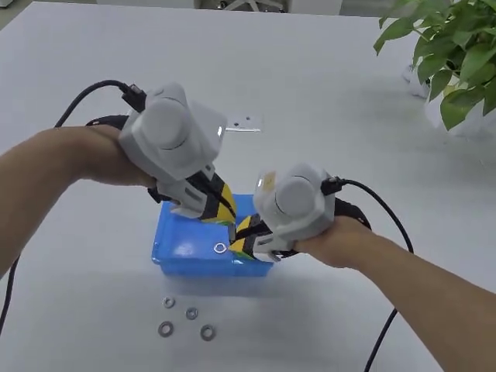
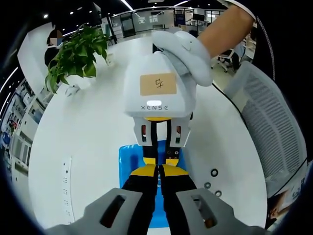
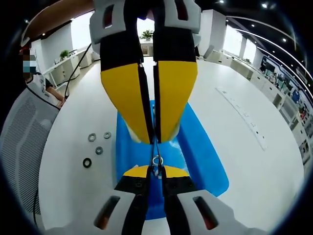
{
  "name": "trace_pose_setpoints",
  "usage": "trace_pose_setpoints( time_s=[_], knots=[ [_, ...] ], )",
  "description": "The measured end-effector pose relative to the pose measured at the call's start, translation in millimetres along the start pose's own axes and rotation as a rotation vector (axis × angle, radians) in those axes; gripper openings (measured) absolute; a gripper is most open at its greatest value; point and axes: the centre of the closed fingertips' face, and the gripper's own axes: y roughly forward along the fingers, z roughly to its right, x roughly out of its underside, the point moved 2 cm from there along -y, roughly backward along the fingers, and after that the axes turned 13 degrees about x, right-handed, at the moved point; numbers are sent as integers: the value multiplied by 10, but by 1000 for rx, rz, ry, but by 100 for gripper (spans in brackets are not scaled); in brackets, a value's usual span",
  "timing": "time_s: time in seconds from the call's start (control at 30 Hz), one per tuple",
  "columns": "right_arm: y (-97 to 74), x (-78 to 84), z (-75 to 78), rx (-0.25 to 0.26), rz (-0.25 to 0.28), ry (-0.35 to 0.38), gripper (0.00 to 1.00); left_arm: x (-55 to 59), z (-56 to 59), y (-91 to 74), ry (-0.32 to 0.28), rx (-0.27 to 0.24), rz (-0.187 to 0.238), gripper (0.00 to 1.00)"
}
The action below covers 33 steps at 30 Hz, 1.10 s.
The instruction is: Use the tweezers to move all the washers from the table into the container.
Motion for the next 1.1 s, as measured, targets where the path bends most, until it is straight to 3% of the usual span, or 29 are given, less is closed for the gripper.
trace_pose_setpoints(
  time_s=[0.37, 1.1],
  knots=[
    [-28, -13, 2, 10, 1, -20, 12, -37, 25, -2, 2, 7, 5, 6],
    [-270, -236, 15, 48, 39, -45, 12, -250, 143, -243, 26, -25, 7, 6]
  ],
)
